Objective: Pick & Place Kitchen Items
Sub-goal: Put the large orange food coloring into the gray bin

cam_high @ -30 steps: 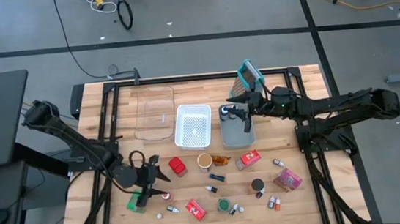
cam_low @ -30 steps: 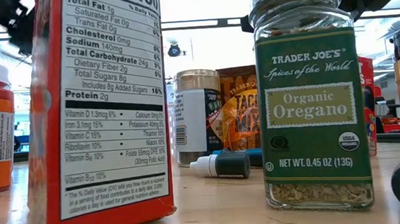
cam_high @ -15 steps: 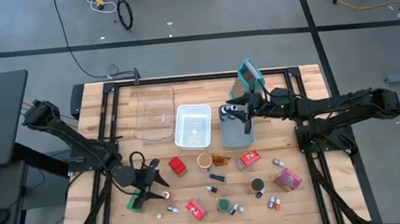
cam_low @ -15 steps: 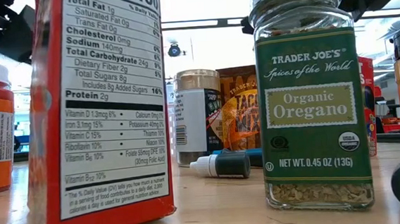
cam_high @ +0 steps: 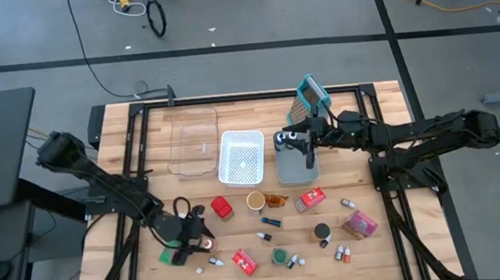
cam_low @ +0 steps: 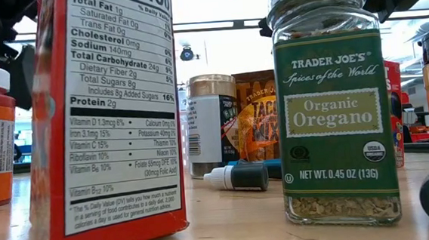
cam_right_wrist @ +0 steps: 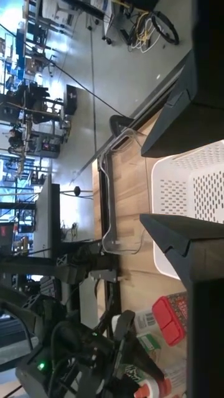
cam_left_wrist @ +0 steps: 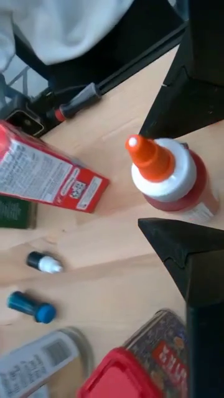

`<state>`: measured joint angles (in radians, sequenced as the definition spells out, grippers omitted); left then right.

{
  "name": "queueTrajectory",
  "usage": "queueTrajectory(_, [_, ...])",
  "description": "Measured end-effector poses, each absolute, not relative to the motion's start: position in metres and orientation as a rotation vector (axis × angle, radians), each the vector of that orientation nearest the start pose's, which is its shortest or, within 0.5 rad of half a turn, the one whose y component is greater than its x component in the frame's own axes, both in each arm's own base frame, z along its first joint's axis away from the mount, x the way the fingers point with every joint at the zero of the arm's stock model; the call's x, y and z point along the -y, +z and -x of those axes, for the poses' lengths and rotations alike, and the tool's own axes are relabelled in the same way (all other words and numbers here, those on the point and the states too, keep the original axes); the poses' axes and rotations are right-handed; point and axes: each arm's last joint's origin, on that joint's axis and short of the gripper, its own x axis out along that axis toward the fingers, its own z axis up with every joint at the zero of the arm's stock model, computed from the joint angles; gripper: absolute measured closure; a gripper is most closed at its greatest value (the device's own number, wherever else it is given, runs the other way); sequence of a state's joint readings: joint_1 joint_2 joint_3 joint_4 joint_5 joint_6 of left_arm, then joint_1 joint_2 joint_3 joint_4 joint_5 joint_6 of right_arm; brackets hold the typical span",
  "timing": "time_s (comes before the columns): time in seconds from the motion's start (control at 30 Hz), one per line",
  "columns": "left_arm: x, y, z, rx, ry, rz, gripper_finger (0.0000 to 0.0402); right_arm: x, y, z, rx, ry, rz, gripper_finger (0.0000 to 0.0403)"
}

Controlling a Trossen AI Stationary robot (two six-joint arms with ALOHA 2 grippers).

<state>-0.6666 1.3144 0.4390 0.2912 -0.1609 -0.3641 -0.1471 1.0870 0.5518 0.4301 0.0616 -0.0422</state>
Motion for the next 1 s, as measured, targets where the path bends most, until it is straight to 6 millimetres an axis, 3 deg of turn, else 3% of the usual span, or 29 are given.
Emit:
queueTrajectory(0.57, [0.1442, 0.1499, -0.1892, -0.667, -0.397, 0.141, 0.0184, 0.0361, 0.2538, -0.2319, -0.109, -0.207, 0.038, 0.0234])
queueTrajectory(0.83, [0.1442, 0.1496, -0.1890, -0.663, -0.420, 0.104, 0.0242, 0.0361, 0.2538, -0.2319, -0.109, -0.206, 0.038, 0.0234])
queueTrajectory(1.0, [0.1405, 0.1515, -0.1937, -0.639, -0.383, 0.098, 0.0243, 0.0361, 0.2538, -0.2319, -0.108, -0.206, 0.038, 0.0234])
